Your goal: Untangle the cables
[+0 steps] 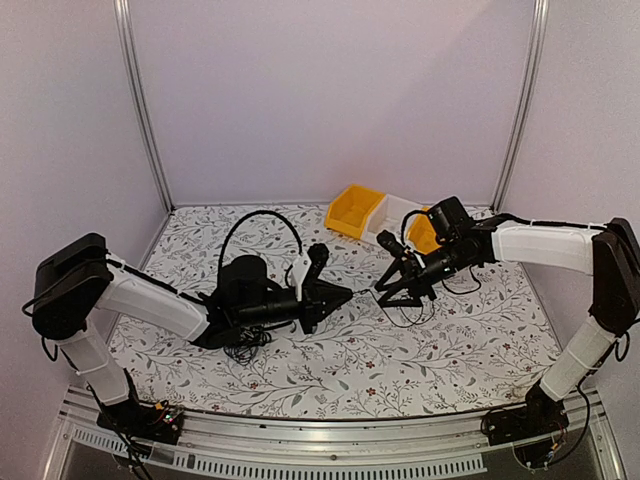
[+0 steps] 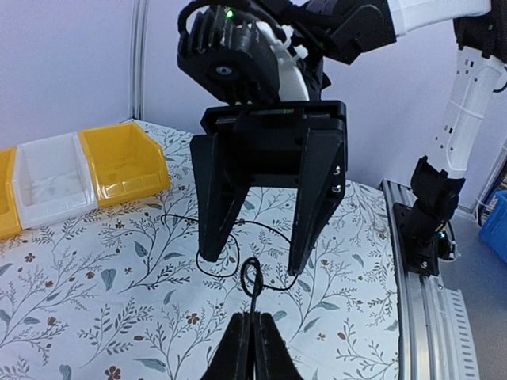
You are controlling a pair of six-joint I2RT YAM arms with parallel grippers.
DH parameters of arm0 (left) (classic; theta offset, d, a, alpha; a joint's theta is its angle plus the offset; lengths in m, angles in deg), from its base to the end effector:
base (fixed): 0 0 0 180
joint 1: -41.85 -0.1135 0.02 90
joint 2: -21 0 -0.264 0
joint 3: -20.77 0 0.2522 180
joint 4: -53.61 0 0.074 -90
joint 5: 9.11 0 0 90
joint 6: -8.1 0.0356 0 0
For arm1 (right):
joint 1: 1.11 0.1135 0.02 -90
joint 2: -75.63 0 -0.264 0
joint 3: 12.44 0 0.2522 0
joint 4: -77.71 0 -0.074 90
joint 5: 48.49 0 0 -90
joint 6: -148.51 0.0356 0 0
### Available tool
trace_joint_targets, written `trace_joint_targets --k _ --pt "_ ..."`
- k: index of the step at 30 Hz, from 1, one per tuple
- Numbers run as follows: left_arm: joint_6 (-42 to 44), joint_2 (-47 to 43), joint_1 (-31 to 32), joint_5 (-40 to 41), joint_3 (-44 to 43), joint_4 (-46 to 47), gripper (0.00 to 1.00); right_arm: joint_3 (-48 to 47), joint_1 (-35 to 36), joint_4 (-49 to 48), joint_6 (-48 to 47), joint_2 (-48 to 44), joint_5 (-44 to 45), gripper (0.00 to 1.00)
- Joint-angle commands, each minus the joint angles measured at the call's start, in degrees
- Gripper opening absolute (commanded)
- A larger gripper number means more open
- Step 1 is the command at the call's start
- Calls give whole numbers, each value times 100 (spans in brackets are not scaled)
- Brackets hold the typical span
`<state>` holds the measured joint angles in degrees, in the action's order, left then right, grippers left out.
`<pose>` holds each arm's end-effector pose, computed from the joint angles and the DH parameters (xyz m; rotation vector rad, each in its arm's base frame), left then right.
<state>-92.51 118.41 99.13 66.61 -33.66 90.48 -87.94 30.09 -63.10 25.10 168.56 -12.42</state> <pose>0.1799 -0.2962 0.1918 0.8920 1.5602 -1.0818 0.2643 0.1937 0.2223 -1.5306 1.7622 1.1604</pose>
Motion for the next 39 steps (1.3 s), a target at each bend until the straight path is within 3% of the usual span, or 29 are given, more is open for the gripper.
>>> trace_joint_targets --k 1,6,9,12,16,18,39 --pt "-83 -13 101 20 -82 270 0 -9 53 -150 61 111 -244 56" --pt "-142 -19 132 0 -64 347 0 -13 105 -215 117 150 -189 54" --pt "-148 -27 138 -4 -65 343 0 -33 127 -201 129 190 -192 47" --pt "-154 -16 144 -5 -56 355 0 -35 134 -220 134 184 -218 35" --pt "-212 30 149 0 -27 438 0 -29 132 -240 134 132 -258 8" --pt "-228 73 151 22 -29 444 0 -21 132 -236 125 113 -258 1" --pt "-259 594 149 -83 -560 25 0 80 377 -236 -184 -119 348 0"
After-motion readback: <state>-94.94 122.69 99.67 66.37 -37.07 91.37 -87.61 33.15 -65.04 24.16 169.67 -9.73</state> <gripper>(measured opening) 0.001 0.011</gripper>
